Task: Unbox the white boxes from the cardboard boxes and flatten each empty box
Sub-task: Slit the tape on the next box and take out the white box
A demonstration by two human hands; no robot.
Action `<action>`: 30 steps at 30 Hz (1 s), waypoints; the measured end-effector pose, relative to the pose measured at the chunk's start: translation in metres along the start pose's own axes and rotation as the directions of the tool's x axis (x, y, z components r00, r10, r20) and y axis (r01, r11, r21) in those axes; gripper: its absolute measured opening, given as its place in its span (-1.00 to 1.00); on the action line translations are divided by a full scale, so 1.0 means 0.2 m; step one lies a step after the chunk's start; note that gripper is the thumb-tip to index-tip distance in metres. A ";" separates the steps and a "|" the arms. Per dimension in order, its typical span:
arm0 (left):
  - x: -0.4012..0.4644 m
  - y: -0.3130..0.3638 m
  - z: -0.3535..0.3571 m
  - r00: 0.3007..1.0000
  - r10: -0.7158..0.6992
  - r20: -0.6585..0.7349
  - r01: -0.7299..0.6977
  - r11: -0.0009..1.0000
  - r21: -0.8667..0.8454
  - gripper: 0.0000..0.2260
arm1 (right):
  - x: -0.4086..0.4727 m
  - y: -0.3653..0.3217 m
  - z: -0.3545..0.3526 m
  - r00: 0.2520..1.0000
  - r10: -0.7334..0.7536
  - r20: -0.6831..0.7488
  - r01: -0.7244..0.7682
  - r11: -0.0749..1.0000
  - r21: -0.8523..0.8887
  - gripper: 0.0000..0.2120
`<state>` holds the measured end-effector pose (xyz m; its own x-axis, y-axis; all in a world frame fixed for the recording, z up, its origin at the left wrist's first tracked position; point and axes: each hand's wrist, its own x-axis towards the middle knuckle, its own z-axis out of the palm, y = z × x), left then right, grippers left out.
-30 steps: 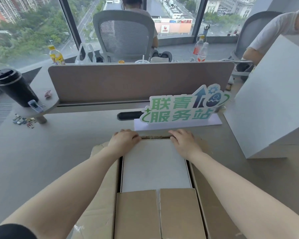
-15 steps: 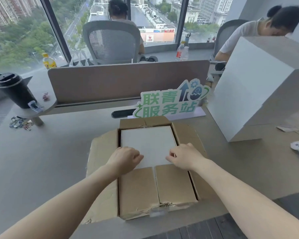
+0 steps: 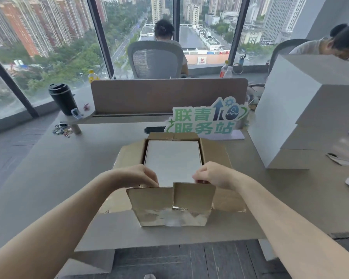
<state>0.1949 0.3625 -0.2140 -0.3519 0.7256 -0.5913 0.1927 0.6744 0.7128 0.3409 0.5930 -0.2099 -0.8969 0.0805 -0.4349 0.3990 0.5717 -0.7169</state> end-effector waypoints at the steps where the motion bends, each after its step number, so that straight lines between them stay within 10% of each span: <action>1: -0.04 -0.02 0.04 0.999 -0.034 0.033 0.033 0.999 0.034 -0.82 | -0.03 0.02 0.02 0.998 -0.007 0.055 0.008 1.000 -0.018 -0.65; 4: -0.09 -0.13 0.20 0.988 -0.111 -0.110 0.146 0.910 0.388 -0.46 | -0.11 0.09 0.12 0.980 -0.015 0.197 0.034 0.995 -0.093 -0.95; 8: -0.11 -0.29 0.39 0.947 -0.019 -0.321 0.230 0.737 0.635 -0.37 | -0.10 0.25 0.29 0.996 -0.038 0.075 0.066 0.912 -0.406 -0.37; 13: -0.03 -0.43 0.50 0.859 0.234 -0.455 0.173 0.703 0.689 -0.61 | -0.07 0.38 0.46 0.994 -0.072 -0.084 0.001 0.766 -0.643 -0.07; 18: 0.03 -0.51 0.53 0.774 0.405 -0.486 0.100 0.680 0.726 -0.40 | -0.04 0.46 0.57 0.957 -0.189 -0.219 -0.048 0.643 -0.765 -0.11; 30: -0.01 -0.54 0.54 0.726 0.490 -0.483 0.055 0.659 0.751 -0.66 | -0.04 0.51 0.62 0.890 -0.304 -0.340 -0.041 0.691 -0.722 -0.34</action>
<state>0.2745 0.3022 -0.3312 -0.6033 0.7909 0.1024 0.7951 0.5866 0.1539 0.4129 0.5500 -0.3477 -0.9842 0.1761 0.0161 0.1742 0.9811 -0.0842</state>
